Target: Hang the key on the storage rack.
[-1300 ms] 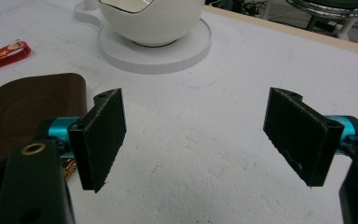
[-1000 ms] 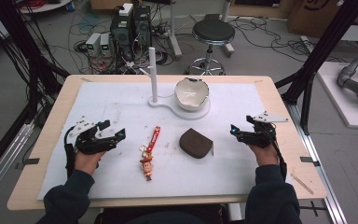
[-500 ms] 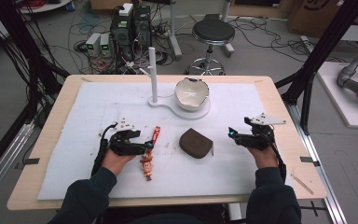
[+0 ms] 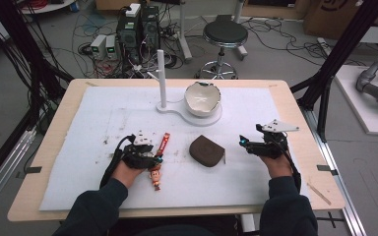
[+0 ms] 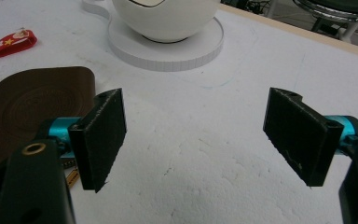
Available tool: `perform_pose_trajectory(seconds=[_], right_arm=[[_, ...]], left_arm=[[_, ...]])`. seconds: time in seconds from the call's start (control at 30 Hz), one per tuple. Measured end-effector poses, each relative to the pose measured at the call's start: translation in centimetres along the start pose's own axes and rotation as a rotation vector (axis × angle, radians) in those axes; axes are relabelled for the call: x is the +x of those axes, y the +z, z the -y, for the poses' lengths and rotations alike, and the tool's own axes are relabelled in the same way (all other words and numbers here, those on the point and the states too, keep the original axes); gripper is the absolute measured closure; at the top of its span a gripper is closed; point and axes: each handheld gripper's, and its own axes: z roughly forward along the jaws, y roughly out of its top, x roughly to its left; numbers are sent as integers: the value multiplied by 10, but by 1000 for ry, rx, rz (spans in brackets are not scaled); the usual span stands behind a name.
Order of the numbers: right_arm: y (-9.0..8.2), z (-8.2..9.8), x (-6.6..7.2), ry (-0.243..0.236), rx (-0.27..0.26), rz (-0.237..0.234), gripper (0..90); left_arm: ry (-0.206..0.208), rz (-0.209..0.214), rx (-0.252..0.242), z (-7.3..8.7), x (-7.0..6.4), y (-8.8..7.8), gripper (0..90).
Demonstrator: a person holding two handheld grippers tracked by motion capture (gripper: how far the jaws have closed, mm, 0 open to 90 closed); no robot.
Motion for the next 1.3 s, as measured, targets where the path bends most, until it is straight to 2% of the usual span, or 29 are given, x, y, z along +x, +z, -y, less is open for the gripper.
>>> perform_pose_trajectory(seconds=[0.03,0.07,0.1,0.17,0.2,0.23,0.33,0.4,0.5,0.57,0.67,0.7,0.73,0.8,0.9,0.97,1.07,1.1,1.13,1.17,1.23,1.3], right_arm=[[0,0,1,-2,1,-1,214],[0,0,1,-2,1,-1,214],[1,-1,2,-5,2,-2,215],[1,-1,3,-10,1,-3,216],[0,-1,3,-8,2,-3,216],[0,-1,3,-5,3,-4,216],[0,-1,2,-5,3,-3,216],[1,-1,2,-1,2,-6,216],[1,-1,2,0,5,-7,216],[1,-1,2,3,4,-8,216],[1,-1,2,5,5,-7,216],[2,-1,1,-2,4,-8,216],[2,-1,1,-3,3,-9,216],[1,-1,1,6,4,-9,216],[0,-1,0,6,-1,-6,216],[-1,-1,0,14,0,-6,216],[0,-1,0,8,1,-6,216],[0,-1,1,9,4,-9,216],[0,-1,2,4,6,-9,216],[1,-1,3,-1,7,-12,216],[0,-2,4,-3,5,-14,217],[0,-2,3,-3,3,-13,217]], left_arm=[[18,15,-2,-2,0,1,531],[18,15,-2,-2,0,1,591],[29,22,0,-2,-1,1,591],[24,32,-4,-2,-2,1,691],[-2,40,-8,-2,0,1,701],[-2,40,-8,-2,0,1,718],[-41,49,-19,-2,5,1,736],[-46,23,-39,-2,9,2,738],[-95,9,-88,-2,16,2,738],[-104,-14,-108,-2,21,2,737],[-112,-24,-110,-2,22,3,735],[-108,-31,-105,-2,21,3,703],[-118,-27,-102,-2,19,2,598],[-149,-20,-95,-3,16,-3,470],[-208,29,-119,-2,9,-21,438],[-225,60,-116,0,3,-31,438],[-263,102,-87,6,-3,-41,436],[-271,104,-73,8,-6,-41,429],[-271,108,-49,11,-9,-40,408],[-283,113,-20,13,-11,-38,322],[-282,120,41,17,-17,-33,295],[-223,82,47,21,-22,-32,307]])
